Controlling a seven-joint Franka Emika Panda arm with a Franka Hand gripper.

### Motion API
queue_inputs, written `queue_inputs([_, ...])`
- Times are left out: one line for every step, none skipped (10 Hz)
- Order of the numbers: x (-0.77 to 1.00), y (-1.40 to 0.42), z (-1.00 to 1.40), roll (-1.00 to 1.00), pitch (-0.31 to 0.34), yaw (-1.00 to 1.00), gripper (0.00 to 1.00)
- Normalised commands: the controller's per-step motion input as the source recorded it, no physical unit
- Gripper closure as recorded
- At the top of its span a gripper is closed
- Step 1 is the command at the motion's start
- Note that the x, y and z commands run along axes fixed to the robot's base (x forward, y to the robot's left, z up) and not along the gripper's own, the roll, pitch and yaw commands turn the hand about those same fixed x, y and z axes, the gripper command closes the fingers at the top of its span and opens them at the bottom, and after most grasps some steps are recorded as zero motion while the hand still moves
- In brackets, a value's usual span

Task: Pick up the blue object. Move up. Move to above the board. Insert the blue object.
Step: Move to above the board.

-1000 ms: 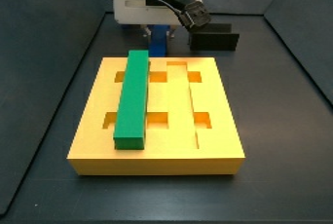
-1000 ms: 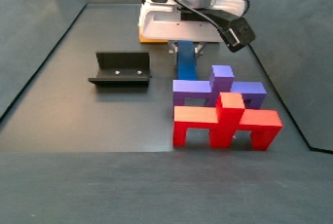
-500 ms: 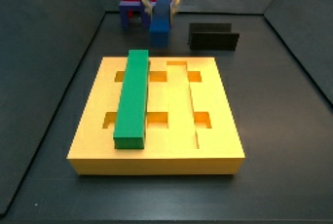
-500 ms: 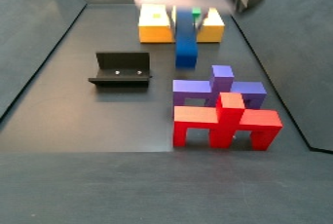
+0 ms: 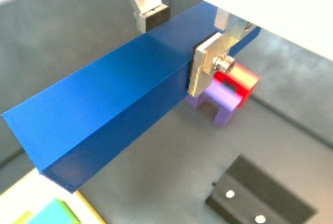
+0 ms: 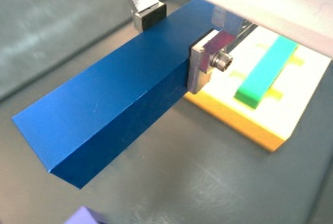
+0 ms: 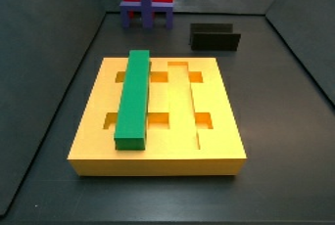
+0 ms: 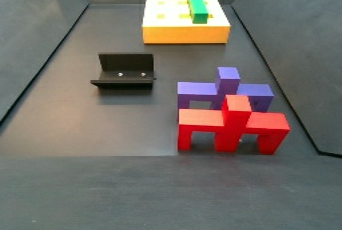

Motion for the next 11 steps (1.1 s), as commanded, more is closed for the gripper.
queue_inputs([0.03, 0.0, 0.72, 0.01, 0.065, 0.0, 1.0])
queue_inputs([0.04, 0.0, 0.35, 0.01, 0.072, 0.0, 1.0])
queue_inputs([0.07, -1.4, 0.26, 0.05, 0.375, 0.06, 1.0])
queue_inputs([0.06, -1.4, 0.24, 0.07, 0.37, 0.06, 1.0])
queue_inputs([0.08, -1.4, 0.24, 0.07, 0.289, 0.04, 1.0])
queue_inputs([0.1, -1.4, 0.24, 0.03, 0.25, 0.03, 1.0])
queue_inputs([0.13, -1.4, 0.24, 0.01, 0.202, 0.02, 1.0])
queue_inputs([0.15, -1.4, 0.25, 0.02, 0.179, 0.02, 1.0])
queue_inputs([0.14, -0.99, 0.18, 0.01, 0.168, 0.02, 1.0])
queue_inputs([0.12, -0.61, 0.12, 0.01, 0.157, 0.01, 1.0])
queue_inputs([0.08, -0.3, 0.07, 0.01, 0.128, 0.01, 1.0])
